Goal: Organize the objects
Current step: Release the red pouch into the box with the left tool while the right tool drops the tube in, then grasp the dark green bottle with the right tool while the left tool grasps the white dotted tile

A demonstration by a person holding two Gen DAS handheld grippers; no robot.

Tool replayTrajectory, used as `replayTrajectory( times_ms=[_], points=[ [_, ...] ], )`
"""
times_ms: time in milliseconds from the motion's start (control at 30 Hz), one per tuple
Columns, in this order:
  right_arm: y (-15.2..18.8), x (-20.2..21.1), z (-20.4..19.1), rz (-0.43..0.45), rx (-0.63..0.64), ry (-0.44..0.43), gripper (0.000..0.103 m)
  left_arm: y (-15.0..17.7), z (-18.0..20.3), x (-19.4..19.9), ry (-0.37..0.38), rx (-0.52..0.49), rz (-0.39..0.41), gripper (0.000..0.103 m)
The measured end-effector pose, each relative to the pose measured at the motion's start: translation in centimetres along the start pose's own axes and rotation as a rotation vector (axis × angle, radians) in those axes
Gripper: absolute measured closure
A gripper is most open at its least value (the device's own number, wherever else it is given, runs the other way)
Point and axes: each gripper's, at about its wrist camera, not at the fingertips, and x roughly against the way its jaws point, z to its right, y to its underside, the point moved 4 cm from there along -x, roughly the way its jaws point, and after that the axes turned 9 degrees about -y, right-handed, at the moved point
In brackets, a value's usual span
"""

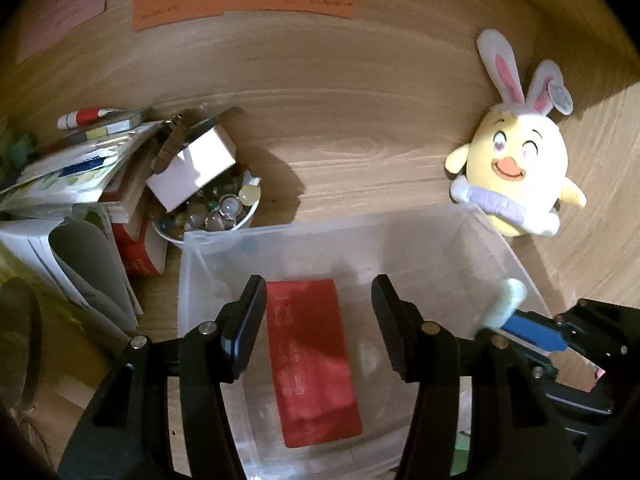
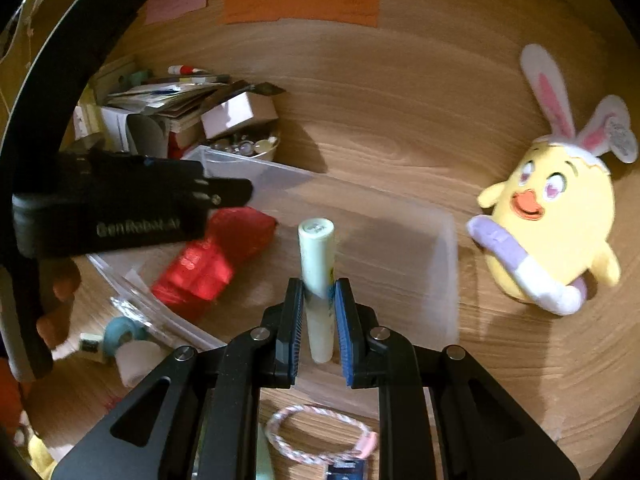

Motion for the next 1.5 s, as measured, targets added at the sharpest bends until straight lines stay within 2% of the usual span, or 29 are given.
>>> replayTrajectory(
  times_ms=[133,267,500,567,633,800,867,933,1233,1367,1500],
  points=[
    [-0.1,-0.6,-0.3,-0.017,-0.027,-0.056,0.085,0.5,0.0,0.4,0.007,-0.009,-0.007,0.041],
    [0.0,-0.5,-0.2,-0.012,-0.053,-0.074,0.063,1.0,-0.1,1.5,0.025,-0.014,0.000,0.037],
    [0.3,1.5,-0.3,0.017,-0.051,-0.058,0.058,2.1,-0.2,4.1,0.041,-0.014,0.032,0.033],
    [0.5,2.2,-0.4,0.031,-0.048,-0.049,0.049,2.6,-0.2,5.1,0.040,-0.012,0.045,0.027],
    [0.7,3.0,-0.4,0.047,-0.044,-0.041,0.045,3.0,-0.2,5.9,0.039,-0.009,0.054,0.025],
    [1.5,5.1,-1.0,0.071,-0.030,-0.033,0.041,4.2,-0.6,7.8,0.028,-0.010,0.063,0.022],
    [1.9,5.9,-1.3,0.081,-0.026,-0.032,0.034,4.8,-0.8,8.5,0.014,-0.013,0.064,0.013],
    [2.4,6.9,-1.4,0.101,-0.021,-0.021,0.028,5.4,-1.1,9.2,0.003,-0.010,0.075,0.009],
    [5.0,8.7,-1.8,0.105,-0.039,-0.039,0.027,8.6,-2.3,10.3,-0.018,0.001,0.041,0.009],
    [6.0,8.7,-2.1,0.096,-0.047,-0.056,0.027,10.5,-2.8,9.5,-0.049,-0.014,0.001,0.009],
    [6.9,7.8,-2.6,0.064,-0.058,-0.093,0.027,12.3,-3.4,8.2,-0.041,-0.007,-0.053,0.009]
  ],
)
